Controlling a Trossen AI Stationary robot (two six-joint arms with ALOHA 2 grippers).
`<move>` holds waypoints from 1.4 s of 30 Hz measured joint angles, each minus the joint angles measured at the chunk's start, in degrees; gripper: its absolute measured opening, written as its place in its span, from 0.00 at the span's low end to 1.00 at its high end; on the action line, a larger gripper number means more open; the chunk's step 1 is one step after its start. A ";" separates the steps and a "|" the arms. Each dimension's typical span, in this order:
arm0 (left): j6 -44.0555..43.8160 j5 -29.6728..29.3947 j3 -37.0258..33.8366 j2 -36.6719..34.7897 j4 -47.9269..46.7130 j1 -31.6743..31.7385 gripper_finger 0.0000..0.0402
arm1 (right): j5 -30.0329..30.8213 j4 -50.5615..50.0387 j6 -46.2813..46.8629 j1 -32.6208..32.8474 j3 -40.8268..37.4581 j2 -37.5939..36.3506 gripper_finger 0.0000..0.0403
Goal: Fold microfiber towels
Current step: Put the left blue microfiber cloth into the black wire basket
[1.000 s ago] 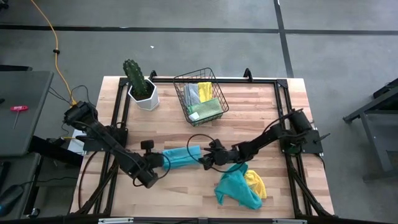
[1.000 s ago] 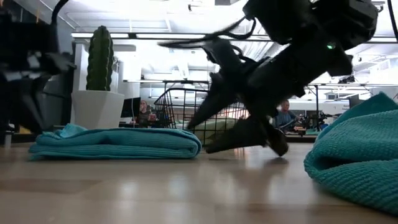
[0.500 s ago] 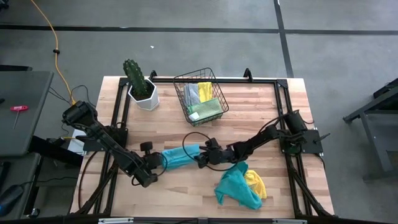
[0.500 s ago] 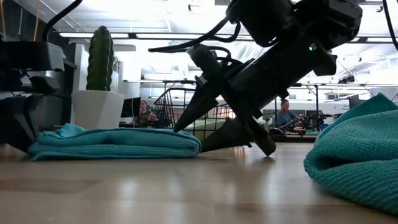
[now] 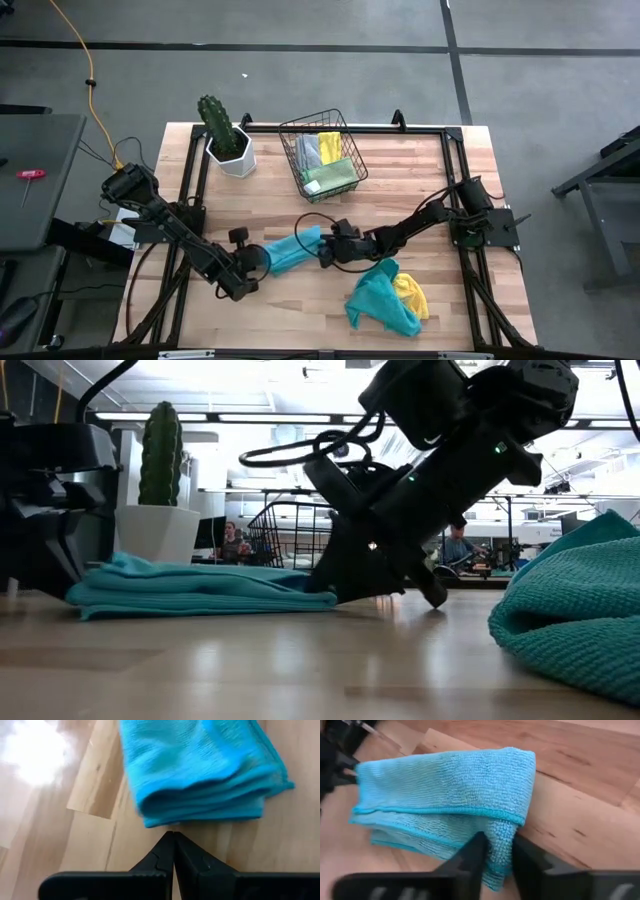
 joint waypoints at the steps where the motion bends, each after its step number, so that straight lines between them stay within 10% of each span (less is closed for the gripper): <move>1: -0.04 -0.54 0.02 0.00 -0.06 0.00 0.00 | 0.17 -0.43 -0.77 0.00 -0.02 0.00 0.18; 5: 0.05 -1.47 0.02 0.00 -0.28 0.00 0.00 | 0.52 -1.59 -3.16 0.02 -0.16 0.02 0.02; 22: 12.12 -2.98 7.89 -0.04 -2.01 1.64 0.00 | 11.07 -32.72 4.64 4.67 -0.48 -8.71 0.01; 32: 31.51 -1.64 12.39 0.85 12.40 11.46 0.00 | 10.40 -32.42 3.92 5.46 -0.44 -8.83 0.01; 42: 32.60 3.67 12.33 10.78 15.81 16.85 0.00 | 10.19 -31.10 2.52 5.46 -0.37 -8.92 0.00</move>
